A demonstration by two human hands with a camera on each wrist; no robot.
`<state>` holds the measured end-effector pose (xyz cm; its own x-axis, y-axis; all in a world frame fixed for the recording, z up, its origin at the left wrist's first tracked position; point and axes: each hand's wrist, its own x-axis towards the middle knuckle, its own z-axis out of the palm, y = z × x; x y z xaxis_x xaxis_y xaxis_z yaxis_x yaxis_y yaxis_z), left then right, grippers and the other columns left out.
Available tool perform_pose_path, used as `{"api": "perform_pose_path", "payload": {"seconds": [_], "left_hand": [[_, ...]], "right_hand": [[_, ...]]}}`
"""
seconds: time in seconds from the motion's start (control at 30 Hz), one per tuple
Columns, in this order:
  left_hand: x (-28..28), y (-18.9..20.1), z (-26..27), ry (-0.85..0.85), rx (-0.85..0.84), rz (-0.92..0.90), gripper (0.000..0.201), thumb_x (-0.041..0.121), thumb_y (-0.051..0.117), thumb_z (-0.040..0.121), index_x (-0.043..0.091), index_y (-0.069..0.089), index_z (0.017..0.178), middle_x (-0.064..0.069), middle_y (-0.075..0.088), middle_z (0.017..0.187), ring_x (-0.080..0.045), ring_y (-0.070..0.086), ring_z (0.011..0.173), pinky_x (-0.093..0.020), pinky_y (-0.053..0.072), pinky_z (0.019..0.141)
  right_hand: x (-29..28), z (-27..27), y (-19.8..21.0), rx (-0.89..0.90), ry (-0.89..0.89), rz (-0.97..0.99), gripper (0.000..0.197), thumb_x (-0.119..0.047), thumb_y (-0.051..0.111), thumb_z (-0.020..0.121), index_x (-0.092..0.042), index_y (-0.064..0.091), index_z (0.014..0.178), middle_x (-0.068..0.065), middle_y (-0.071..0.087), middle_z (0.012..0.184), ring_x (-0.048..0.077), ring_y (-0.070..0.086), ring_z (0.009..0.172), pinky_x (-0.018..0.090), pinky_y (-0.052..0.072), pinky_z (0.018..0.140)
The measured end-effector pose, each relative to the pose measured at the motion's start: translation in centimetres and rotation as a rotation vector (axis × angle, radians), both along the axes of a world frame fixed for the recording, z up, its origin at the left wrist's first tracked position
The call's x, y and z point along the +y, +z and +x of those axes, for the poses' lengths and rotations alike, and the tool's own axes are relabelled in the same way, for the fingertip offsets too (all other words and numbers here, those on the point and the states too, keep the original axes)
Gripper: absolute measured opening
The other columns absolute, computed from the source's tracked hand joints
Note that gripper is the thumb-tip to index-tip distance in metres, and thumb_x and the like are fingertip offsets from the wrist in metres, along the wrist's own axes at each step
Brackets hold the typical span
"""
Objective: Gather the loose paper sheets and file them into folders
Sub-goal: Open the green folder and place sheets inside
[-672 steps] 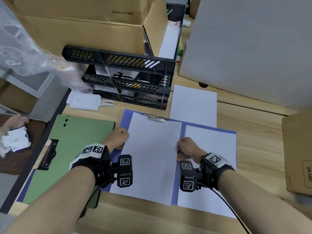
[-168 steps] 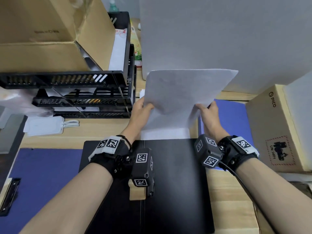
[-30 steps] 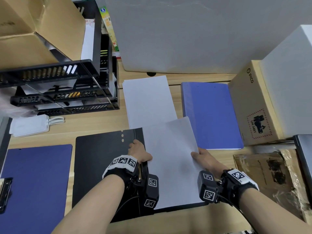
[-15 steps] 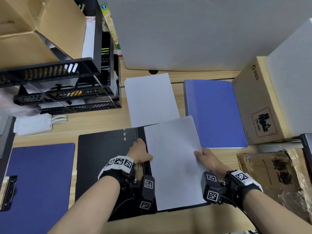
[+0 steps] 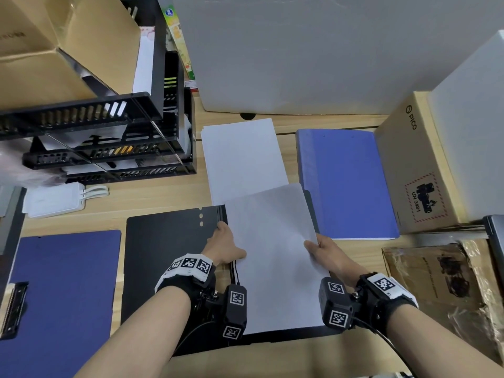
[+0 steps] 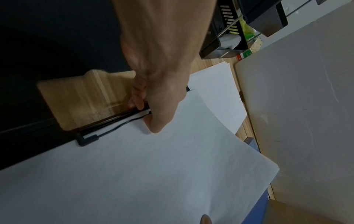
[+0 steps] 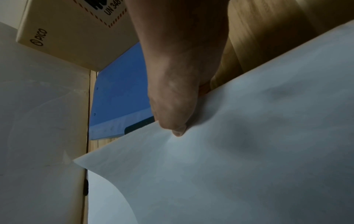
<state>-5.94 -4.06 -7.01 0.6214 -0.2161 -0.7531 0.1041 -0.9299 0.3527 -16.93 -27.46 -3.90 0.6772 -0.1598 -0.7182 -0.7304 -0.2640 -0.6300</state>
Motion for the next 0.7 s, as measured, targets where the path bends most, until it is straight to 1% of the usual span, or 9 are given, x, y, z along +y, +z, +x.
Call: {"api": "perform_pose_path", "payload": {"seconds": [0.03,0.07,0.17,0.27,0.37,0.47,0.57,0.63,0.7], "left_hand": [[-0.01,0.02,-0.05,0.002,-0.004,0.001,0.072,0.024,0.072,0.073,0.000,0.028,0.124,-0.014,0.048,0.115,-0.033,0.053,0.107,-0.033,0.043,0.073],[-0.03,0.00,-0.09,0.006,-0.005,0.001,0.073,0.024,0.072,0.073,-0.001,0.028,0.125,-0.014,0.048,0.115,-0.034,0.053,0.108,-0.033,0.043,0.074],[0.00,0.01,-0.10,0.015,-0.004,-0.004,0.072,0.024,0.072,0.074,0.000,0.029,0.125,-0.014,0.048,0.116,-0.034,0.053,0.108,-0.034,0.044,0.075],[0.07,-0.04,-0.07,0.019,-0.001,-0.005,0.071,0.025,0.073,0.073,0.001,0.029,0.124,-0.014,0.048,0.116,-0.034,0.053,0.108,-0.034,0.044,0.074],[0.01,-0.03,-0.10,0.024,-0.005,-0.009,0.070,0.025,0.073,0.073,0.000,0.029,0.123,-0.014,0.049,0.116,-0.034,0.054,0.107,-0.034,0.045,0.074],[-0.03,0.01,-0.10,0.017,-0.015,-0.003,0.069,0.024,0.072,0.074,-0.001,0.030,0.123,-0.014,0.049,0.116,-0.034,0.054,0.107,-0.034,0.046,0.076],[0.01,0.03,-0.12,0.019,-0.013,-0.001,0.069,0.024,0.073,0.074,-0.001,0.030,0.122,-0.014,0.049,0.115,-0.034,0.054,0.107,-0.034,0.045,0.077],[0.00,-0.01,-0.16,0.024,-0.016,0.001,0.067,0.025,0.073,0.073,0.000,0.031,0.119,-0.013,0.049,0.113,-0.033,0.055,0.105,-0.034,0.046,0.074],[0.00,-0.03,-0.18,0.029,-0.021,0.007,0.064,0.025,0.074,0.073,0.002,0.032,0.115,-0.012,0.050,0.111,-0.032,0.056,0.103,-0.033,0.046,0.072]], "right_hand": [[0.00,0.02,0.01,0.001,0.004,-0.003,0.027,-0.014,0.038,0.102,-0.024,0.059,0.090,-0.011,0.062,0.078,0.002,0.058,0.069,0.012,0.042,0.059],[0.00,0.03,-0.16,0.007,0.008,-0.007,0.026,-0.014,0.038,0.102,-0.023,0.060,0.092,-0.009,0.064,0.081,0.004,0.060,0.071,0.014,0.044,0.061],[-0.03,-0.02,-0.49,0.012,0.016,-0.011,0.025,-0.016,0.038,0.102,-0.015,0.063,0.108,-0.002,0.068,0.095,0.014,0.064,0.085,0.023,0.048,0.071],[-0.11,-0.15,-0.57,0.019,0.033,-0.005,0.025,-0.018,0.039,0.102,-0.014,0.062,0.111,-0.001,0.069,0.097,0.015,0.065,0.087,0.024,0.048,0.073],[0.05,-0.31,-0.51,0.022,0.032,-0.009,0.024,-0.018,0.039,0.102,-0.015,0.062,0.109,-0.007,0.066,0.090,0.011,0.062,0.083,0.023,0.046,0.073],[0.17,-0.52,-0.47,0.011,0.040,-0.006,0.022,-0.017,0.039,0.101,-0.020,0.061,0.103,-0.011,0.064,0.087,0.008,0.059,0.082,0.024,0.044,0.076],[0.17,-0.66,-0.09,0.005,0.039,0.002,0.021,-0.016,0.040,0.102,-0.023,0.059,0.098,-0.013,0.061,0.084,0.005,0.057,0.078,0.020,0.042,0.070],[0.09,-0.74,-0.05,0.014,0.046,0.008,0.023,-0.016,0.040,0.102,-0.018,0.061,0.107,-0.009,0.067,0.093,0.008,0.063,0.084,0.022,0.047,0.072],[0.13,-0.70,-0.31,0.019,0.046,-0.004,0.027,-0.018,0.040,0.101,-0.015,0.062,0.115,-0.001,0.070,0.107,0.015,0.067,0.097,0.032,0.054,0.084]]}}
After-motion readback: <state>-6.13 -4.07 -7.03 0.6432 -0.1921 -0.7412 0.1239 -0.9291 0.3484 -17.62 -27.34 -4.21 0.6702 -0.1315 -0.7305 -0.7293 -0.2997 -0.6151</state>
